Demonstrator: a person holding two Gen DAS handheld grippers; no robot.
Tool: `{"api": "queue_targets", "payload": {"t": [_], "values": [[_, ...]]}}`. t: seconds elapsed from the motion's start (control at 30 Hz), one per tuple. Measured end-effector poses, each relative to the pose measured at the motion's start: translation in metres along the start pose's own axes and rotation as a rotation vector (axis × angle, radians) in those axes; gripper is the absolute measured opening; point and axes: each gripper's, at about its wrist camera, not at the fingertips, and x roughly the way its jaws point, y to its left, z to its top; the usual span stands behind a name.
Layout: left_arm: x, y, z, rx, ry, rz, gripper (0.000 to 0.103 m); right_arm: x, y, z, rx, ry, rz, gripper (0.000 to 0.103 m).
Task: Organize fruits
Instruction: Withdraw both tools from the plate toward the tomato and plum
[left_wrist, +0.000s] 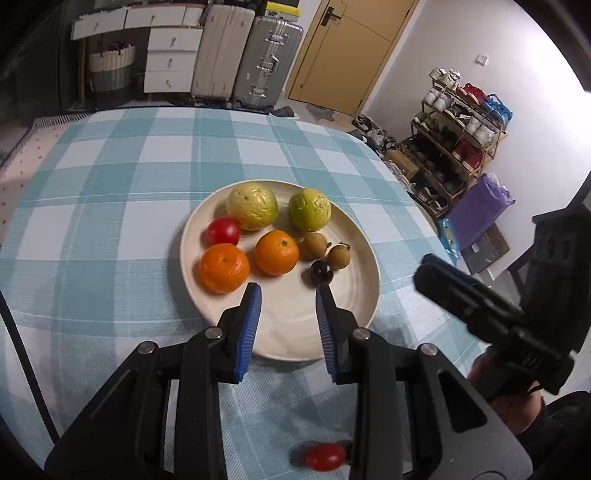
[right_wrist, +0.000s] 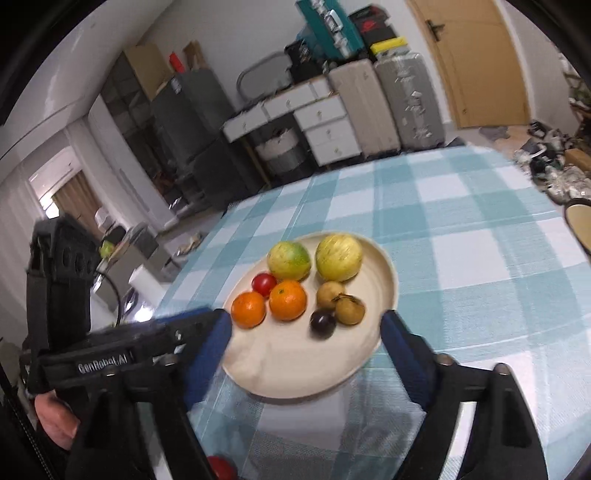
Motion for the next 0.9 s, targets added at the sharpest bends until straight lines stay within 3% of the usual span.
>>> {"api": "queue_targets", "payload": {"t": [0.17,0.23,0.4,0.67,0.73,0.9], "values": [[-0.013,-0.002,-0.006,0.001,-0.011,0.031,0.027,-0.016,-0.001,-0.001,0.007,-0.028,-0.01,0.086],[-0.019,-0.004,-0.008,0.002,-0.018,0.049,0.03,-0.02,-0.001,-0.002,0.016,-0.027,-0.018,0.091],[-0.033,-0.007,-0.013,0.005,-0.058,0.089,0.067,-0.03,0.001,-0.007,0.029,-0.028,-0.031,0.093],[-0.051,-0.012,-0.024,0.026,-0.082,0.136,0.086,-0.047,0.013,-0.013,-0.006,-0.047,-0.047,0.094],[-0.051,-0.012,-0.027,0.02,-0.069,0.159,0.091,-0.051,0.018,-0.016,-0.024,-0.053,-0.054,0.098],[-0.057,-0.011,-0.042,0.004,-0.073,0.157,0.101,-0.061,0.029,-0.025,-0.076,-0.073,-0.071,0.101]]}}
